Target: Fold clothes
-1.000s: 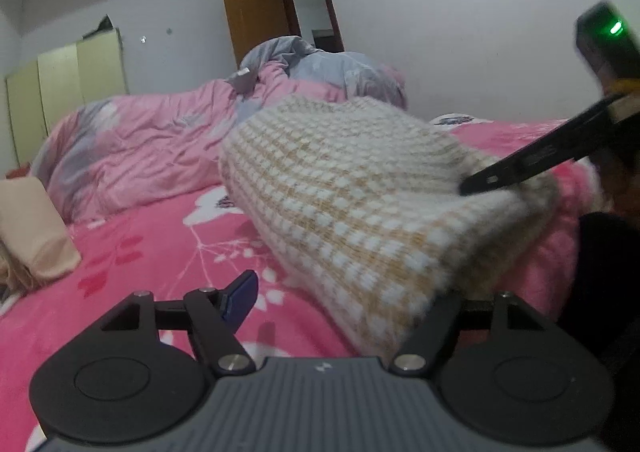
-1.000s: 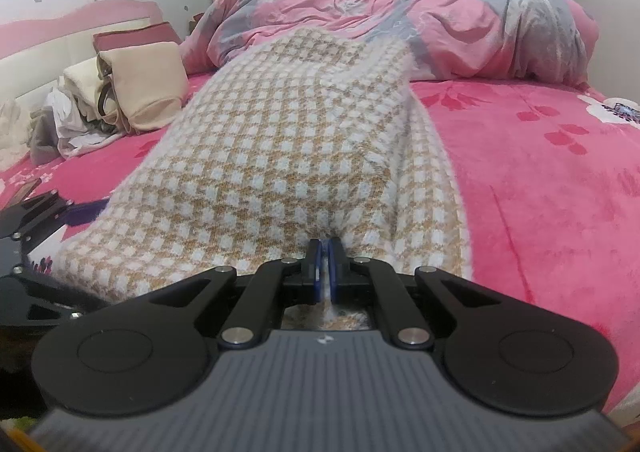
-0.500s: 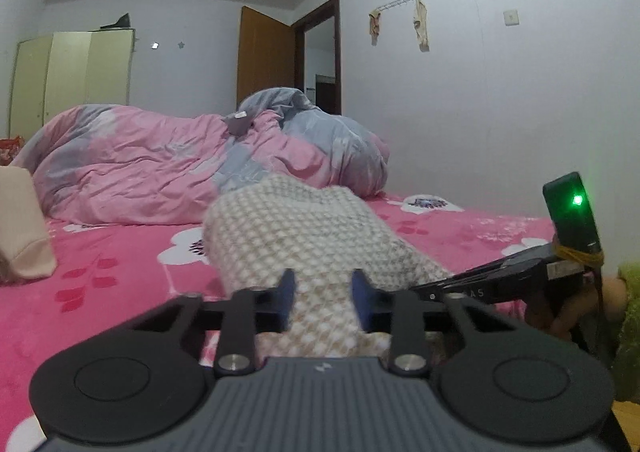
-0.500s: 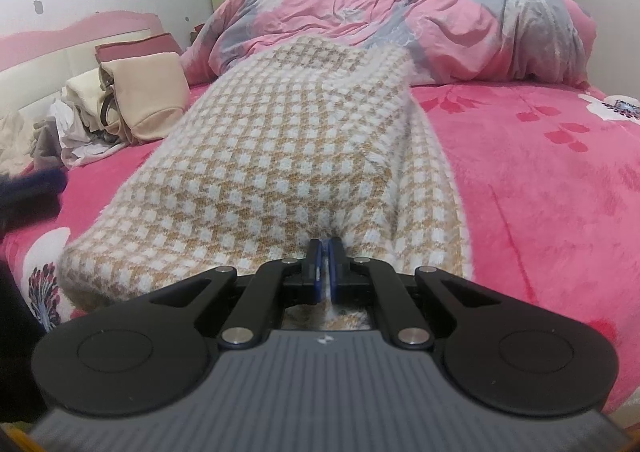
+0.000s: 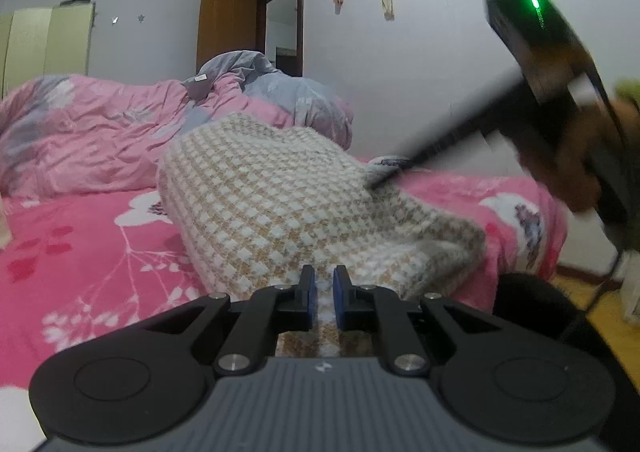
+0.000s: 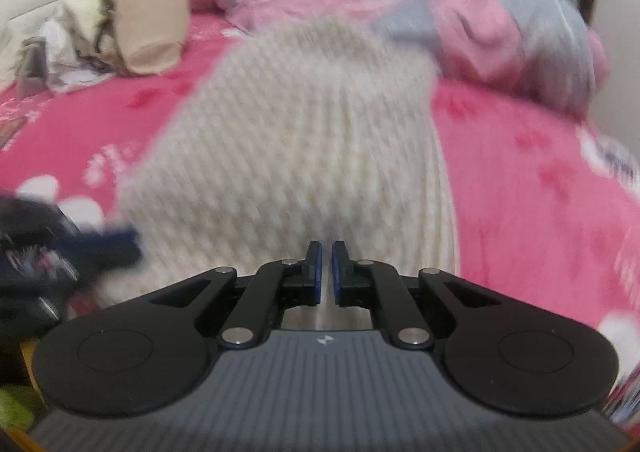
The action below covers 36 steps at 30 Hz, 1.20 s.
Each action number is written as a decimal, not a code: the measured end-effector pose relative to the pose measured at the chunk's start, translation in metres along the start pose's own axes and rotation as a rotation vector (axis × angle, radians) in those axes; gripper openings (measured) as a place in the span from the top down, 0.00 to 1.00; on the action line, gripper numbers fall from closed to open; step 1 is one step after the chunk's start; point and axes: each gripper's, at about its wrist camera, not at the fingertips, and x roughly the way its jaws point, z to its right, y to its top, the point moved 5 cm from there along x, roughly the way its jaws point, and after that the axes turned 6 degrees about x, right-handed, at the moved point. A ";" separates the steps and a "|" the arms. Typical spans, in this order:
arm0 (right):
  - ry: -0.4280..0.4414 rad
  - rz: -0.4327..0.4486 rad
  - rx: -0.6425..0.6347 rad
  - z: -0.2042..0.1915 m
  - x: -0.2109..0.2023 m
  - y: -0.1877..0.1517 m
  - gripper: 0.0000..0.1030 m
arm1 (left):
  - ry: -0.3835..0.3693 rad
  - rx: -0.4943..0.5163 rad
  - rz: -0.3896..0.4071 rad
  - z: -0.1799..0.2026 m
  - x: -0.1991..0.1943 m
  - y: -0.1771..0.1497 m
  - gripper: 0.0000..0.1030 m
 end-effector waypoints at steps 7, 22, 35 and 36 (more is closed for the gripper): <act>0.028 0.075 -0.136 -0.040 0.044 0.075 0.95 | -0.008 -0.044 0.044 -0.002 -0.003 -0.007 0.90; 0.067 -0.055 -0.033 -0.027 0.161 0.091 0.95 | -0.042 -0.096 0.077 -0.013 -0.001 -0.011 0.90; 0.063 -0.021 0.000 -0.036 0.171 0.112 0.95 | -0.057 -0.140 0.086 -0.021 -0.003 -0.013 0.89; 0.057 -0.003 -0.012 -0.038 0.164 0.117 0.95 | -0.060 -0.149 0.086 -0.022 -0.004 -0.013 0.89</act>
